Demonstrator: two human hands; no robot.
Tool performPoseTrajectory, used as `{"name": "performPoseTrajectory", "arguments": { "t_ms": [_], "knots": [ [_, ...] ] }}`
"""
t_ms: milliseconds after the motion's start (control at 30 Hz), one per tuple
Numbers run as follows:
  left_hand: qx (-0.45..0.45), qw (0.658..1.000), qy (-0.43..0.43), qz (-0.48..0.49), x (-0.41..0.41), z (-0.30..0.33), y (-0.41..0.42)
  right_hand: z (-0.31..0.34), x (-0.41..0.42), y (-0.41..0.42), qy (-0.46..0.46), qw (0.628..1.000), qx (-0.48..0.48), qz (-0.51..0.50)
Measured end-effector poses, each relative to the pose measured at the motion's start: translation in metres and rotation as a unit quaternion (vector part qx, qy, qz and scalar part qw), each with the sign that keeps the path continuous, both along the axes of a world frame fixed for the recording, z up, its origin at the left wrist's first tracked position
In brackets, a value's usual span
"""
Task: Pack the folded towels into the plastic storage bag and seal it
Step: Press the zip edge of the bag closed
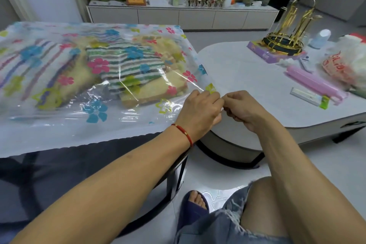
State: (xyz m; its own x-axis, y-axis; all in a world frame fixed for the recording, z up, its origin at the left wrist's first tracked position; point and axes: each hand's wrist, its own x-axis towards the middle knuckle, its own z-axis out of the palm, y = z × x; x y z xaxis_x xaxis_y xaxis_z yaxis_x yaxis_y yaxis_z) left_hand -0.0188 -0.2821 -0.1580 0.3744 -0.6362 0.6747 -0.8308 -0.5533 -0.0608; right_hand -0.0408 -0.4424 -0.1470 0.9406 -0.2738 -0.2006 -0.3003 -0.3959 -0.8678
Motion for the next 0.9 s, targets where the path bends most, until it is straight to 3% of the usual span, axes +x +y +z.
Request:
{"name": "performPoseTrajectory", "arguments": {
  "t_ms": [200, 433, 733, 900],
  "knots": [
    [0.014, 0.998, 0.067, 0.006, -0.001, -0.003, 0.014, 0.005, -0.003, 0.003, -0.021, 0.999, -0.045, 0.007],
    [0.012, 0.991, 0.111, 0.074, -0.008, -0.004, 0.011, 0.011, -0.011, 0.012, 0.099, 0.994, 0.026, 0.037],
    [0.064, 0.993, 0.073, 0.061, -0.016, -0.009, 0.024, 0.006, -0.024, 0.0, 0.052, 0.993, 0.098, 0.048],
    [0.078, 0.994, 0.029, 0.073, -0.017, -0.015, 0.074, 0.005, -0.028, -0.008, 0.038, 0.996, 0.08, 0.033]
  ]
}}
